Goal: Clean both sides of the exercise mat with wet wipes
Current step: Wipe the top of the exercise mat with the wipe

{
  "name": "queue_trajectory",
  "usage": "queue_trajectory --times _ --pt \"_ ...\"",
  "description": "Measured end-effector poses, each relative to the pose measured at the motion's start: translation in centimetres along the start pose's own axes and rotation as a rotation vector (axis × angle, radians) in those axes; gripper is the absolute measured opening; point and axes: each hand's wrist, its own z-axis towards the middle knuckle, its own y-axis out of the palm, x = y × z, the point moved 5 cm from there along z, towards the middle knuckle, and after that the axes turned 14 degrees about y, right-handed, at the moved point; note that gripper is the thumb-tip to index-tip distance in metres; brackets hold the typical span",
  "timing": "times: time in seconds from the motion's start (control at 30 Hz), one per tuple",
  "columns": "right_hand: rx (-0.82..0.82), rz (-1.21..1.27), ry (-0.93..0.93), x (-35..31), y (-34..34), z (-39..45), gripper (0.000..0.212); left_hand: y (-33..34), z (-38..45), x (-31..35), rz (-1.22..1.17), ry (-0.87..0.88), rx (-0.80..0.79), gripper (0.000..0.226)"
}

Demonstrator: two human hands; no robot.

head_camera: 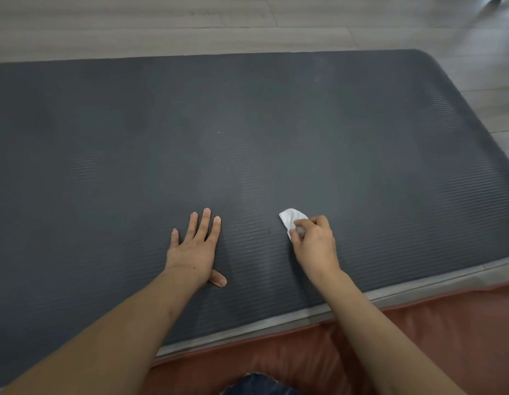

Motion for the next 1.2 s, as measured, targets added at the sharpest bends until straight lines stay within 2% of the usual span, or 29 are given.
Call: queue_trajectory --times 0.13,0.4,0.63,0.7,0.77,0.83,0.9,0.97,1.07,1.13,1.2 --pt "0.044 -0.122 -0.041 -0.7 0.5 0.0 0.017 0.0 0.0 0.1 -0.011 0.0 -0.001 0.148" --pt "0.147 -0.204 -0.18 -0.8 1.1 0.0 0.012 0.1 0.1 0.0 -0.004 -0.002 -0.004 0.148" --pt "0.176 -0.064 -0.049 -2.2 1.9 -0.5 0.01 0.1 0.1 -0.1 -0.002 0.0 0.011 0.148" --pt "0.116 -0.075 -0.183 -5.0 4.3 -2.9 0.008 0.2 0.1 -0.2 -0.007 0.002 0.017 0.148" --pt "0.036 -0.118 -0.396 -7.6 6.6 -5.7 0.011 0.3 0.2 -0.3 -0.011 0.002 0.03 0.148" --pt "0.017 -0.153 -0.519 -7.4 6.2 -4.9 0.013 0.2 0.2 -0.2 -0.009 0.003 0.033 0.148" --pt "0.055 -0.218 -0.438 -4.4 3.3 -0.7 0.011 0.2 0.1 -0.2 -0.008 0.005 0.017 0.148" --pt "0.153 -0.31 -0.193 0.2 -1.6 4.6 0.011 0.2 0.1 -0.1 -0.005 0.005 0.015 0.148" --pt "0.313 -0.197 0.123 4.0 -5.7 7.9 0.018 0.1 0.1 0.1 -0.006 -0.002 0.007 0.148" --pt "0.316 -0.144 0.115 0.6 -2.8 5.5 0.015 0.1 0.0 0.1 -0.007 -0.003 0.005 0.148" --pt "0.184 -0.129 -0.083 -5.1 3.1 0.8 0.011 0.1 0.0 0.1 -0.008 -0.003 0.013 0.148"
